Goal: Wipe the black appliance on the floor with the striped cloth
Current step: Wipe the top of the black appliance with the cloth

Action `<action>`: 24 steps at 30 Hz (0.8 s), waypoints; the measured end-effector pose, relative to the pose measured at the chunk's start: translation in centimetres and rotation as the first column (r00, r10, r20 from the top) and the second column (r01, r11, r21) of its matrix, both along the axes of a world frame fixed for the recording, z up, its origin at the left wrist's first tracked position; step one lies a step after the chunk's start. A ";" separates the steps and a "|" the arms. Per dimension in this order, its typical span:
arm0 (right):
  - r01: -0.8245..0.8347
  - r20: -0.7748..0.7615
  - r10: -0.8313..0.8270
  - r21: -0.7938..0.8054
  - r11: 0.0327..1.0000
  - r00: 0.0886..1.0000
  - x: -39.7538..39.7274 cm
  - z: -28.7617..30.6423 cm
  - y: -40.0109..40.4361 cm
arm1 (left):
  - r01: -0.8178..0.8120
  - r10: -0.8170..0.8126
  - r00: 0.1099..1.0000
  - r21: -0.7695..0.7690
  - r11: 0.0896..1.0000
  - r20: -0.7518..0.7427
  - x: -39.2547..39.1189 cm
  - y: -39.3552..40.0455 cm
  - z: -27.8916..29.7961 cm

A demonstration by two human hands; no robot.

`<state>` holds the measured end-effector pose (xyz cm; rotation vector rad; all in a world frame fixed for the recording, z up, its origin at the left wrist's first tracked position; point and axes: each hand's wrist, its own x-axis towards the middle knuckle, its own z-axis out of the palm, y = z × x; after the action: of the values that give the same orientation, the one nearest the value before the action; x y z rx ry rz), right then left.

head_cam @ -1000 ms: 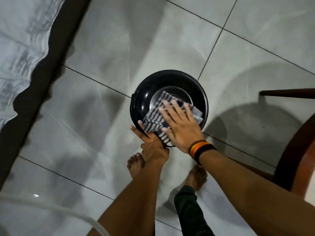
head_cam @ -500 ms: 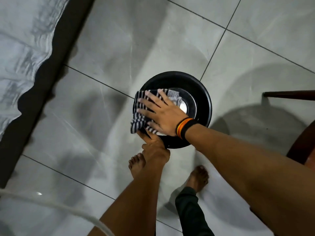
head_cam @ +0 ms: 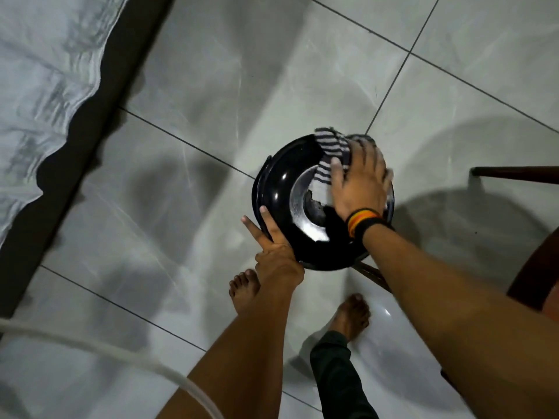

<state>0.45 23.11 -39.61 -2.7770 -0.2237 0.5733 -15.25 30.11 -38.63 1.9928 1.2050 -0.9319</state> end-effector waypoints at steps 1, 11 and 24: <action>0.128 -0.003 -0.128 0.016 0.992 0.992 -1.0 0.2 -0.7 | 0.003 -0.003 1.000 -0.022 1.000 -0.006 0.2 0.2 0.2; 0.190 -0.046 -0.192 -0.039 0.981 0.980 -3.3 0.0 -0.4 | 0.066 -0.067 0.996 -0.020 0.998 -0.059 0.4 0.1 0.5; -0.837 -0.072 0.835 -0.084 0.541 0.546 -0.9 1.4 3.9 | -0.022 0.030 0.995 0.083 0.996 -0.091 0.7 -1.3 0.2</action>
<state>-0.49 26.98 -38.19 -2.5910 -1.6368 0.8283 -14.58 28.85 -38.42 2.0124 1.3366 -0.9851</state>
